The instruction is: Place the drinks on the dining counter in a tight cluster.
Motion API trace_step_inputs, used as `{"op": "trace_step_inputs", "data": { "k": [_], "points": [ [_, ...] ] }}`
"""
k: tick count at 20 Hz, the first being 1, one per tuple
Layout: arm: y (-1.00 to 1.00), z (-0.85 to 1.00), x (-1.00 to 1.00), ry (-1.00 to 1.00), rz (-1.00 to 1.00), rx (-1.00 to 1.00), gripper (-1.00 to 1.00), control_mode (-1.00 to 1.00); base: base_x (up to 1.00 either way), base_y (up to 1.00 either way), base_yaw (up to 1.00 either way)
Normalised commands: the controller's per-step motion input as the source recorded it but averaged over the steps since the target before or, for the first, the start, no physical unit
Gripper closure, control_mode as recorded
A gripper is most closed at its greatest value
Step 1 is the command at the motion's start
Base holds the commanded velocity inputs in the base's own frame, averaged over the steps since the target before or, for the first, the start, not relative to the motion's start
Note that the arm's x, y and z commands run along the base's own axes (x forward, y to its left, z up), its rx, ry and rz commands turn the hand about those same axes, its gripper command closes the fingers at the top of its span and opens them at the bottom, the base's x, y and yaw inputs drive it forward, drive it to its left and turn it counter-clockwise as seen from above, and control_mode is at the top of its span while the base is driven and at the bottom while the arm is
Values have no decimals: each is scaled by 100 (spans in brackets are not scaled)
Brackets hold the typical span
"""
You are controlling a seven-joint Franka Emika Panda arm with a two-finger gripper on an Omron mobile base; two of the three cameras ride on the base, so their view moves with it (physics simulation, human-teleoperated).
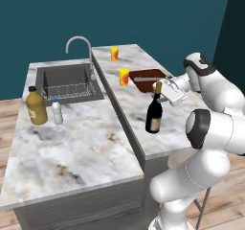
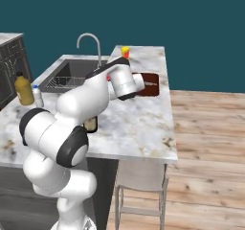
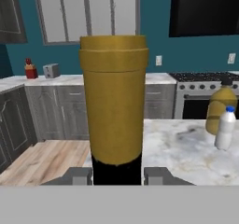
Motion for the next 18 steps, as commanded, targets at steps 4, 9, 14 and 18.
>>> {"op": "trace_step_inputs", "data": {
  "k": [4, 9, 14, 18],
  "points": [
    [4, 0, -1, -4, 3, 0, 100, -100, 0, 0, 0],
    [0, 0, -8, -9, 1, 0, 100, -100, 0, 0, 0],
    [0, 0, 0, -1, 0, 0, 100, -100, 0, 0, 0],
    [0, 0, 0, 0, 0, 0, 100, -100, 0, 0, 0]
  ]
}}
